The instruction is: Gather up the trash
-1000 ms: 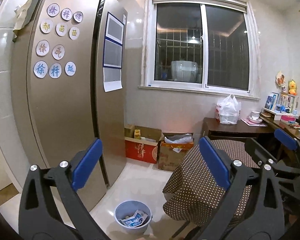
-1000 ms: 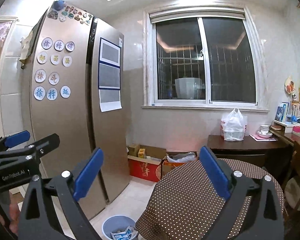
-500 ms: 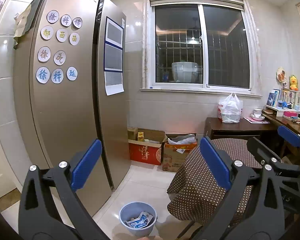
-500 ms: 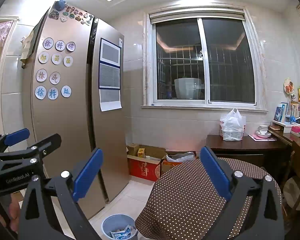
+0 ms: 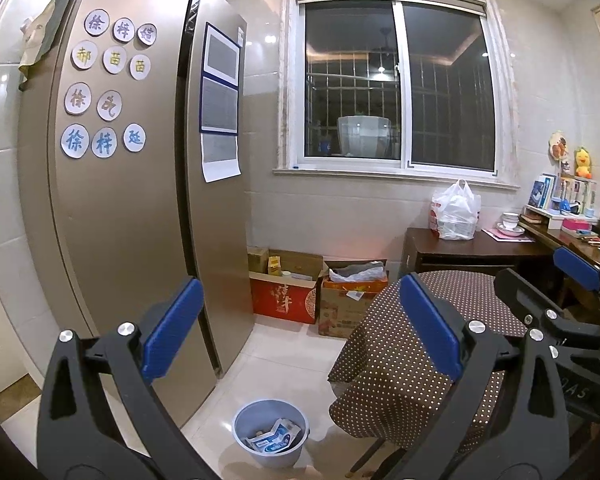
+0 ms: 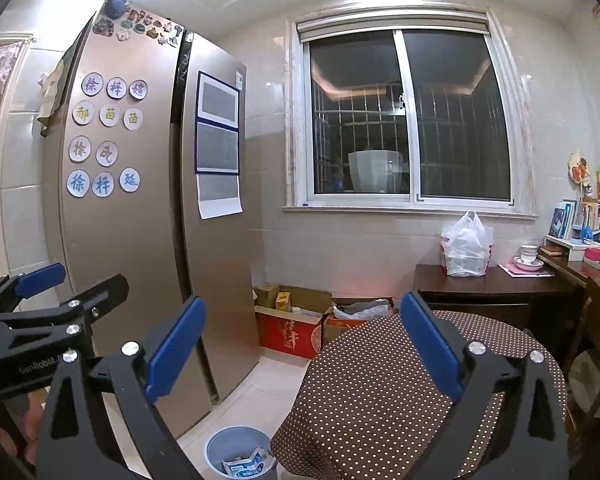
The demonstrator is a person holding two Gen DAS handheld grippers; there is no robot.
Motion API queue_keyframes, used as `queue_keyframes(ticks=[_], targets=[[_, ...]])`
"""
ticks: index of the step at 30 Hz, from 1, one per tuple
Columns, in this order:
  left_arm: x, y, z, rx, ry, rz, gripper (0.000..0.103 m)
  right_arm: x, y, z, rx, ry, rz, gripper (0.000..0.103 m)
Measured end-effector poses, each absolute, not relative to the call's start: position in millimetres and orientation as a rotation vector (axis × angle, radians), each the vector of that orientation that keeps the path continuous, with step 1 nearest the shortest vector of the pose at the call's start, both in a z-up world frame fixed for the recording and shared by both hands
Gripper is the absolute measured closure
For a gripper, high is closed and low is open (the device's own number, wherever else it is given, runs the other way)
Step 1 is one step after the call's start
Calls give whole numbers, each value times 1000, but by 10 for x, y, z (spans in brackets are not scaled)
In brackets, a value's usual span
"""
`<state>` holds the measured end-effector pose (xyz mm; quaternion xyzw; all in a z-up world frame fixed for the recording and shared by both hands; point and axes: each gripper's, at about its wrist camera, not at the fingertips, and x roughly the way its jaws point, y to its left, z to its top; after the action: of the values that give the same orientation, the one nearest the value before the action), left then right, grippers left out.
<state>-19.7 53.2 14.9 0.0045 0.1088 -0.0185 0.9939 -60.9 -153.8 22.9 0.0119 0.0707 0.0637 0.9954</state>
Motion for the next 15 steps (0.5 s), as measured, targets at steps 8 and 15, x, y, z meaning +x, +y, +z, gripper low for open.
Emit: queue_keyframes(ticks=[8, 15], targets=[[-142, 535, 135, 10, 222, -38, 6, -534, -1497, 201, 27, 155, 129, 7], [-110, 542, 129, 7, 224, -42, 6, -493, -1458, 188, 30, 162, 127, 7]])
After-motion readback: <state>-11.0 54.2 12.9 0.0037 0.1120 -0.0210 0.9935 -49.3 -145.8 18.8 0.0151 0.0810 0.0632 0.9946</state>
